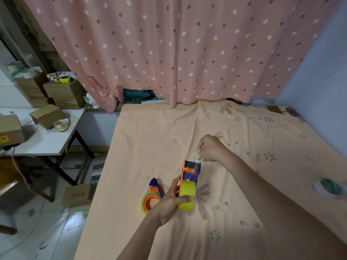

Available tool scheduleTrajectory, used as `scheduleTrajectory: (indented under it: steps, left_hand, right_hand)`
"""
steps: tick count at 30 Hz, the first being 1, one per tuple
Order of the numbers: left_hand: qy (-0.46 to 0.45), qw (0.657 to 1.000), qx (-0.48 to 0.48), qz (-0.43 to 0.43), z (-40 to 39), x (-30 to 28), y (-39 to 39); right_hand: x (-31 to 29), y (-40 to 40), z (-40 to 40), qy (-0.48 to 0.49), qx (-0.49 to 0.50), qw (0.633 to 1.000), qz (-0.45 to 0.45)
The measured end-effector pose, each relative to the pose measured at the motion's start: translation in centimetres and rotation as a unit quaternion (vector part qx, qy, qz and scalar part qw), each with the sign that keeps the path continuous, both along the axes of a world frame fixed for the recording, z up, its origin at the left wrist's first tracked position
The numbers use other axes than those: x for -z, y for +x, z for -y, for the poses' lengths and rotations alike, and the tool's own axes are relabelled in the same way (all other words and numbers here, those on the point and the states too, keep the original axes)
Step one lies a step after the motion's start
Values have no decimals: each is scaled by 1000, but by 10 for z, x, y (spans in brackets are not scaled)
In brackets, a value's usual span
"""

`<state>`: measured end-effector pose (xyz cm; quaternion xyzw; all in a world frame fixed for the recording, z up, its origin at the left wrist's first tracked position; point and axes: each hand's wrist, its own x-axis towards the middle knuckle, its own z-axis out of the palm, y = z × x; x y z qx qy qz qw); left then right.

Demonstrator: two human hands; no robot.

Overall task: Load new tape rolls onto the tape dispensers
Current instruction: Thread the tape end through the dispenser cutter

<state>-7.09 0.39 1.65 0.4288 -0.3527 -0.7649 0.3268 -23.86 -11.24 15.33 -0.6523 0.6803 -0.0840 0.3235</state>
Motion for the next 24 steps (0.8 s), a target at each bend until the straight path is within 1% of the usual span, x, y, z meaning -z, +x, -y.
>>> scheduleTrajectory:
  steps: [4,7,11,15,19,24]
  left_hand:
    - [-11,999,45,20,1,5,0]
    - [-3,999,43,9,1,7,0]
    - [19,999,29,-25,1,7,5]
    - [28,998,36,-44,-1,6,8]
    - [10,998,60,-32,-3,9,10]
    - [11,997,70,-44,-5,6,13]
  right_hand:
    - [-6,6,-1,-4,-52,998,19]
    - [-6,7,0,-14,-68,997,33]
    - [2,-2,7,12,-38,998,55]
    - [6,-9,9,45,-21,996,68]
    - [8,-15,19,39,7,997,72]
    - [8,-20,27,70,20,992,103]
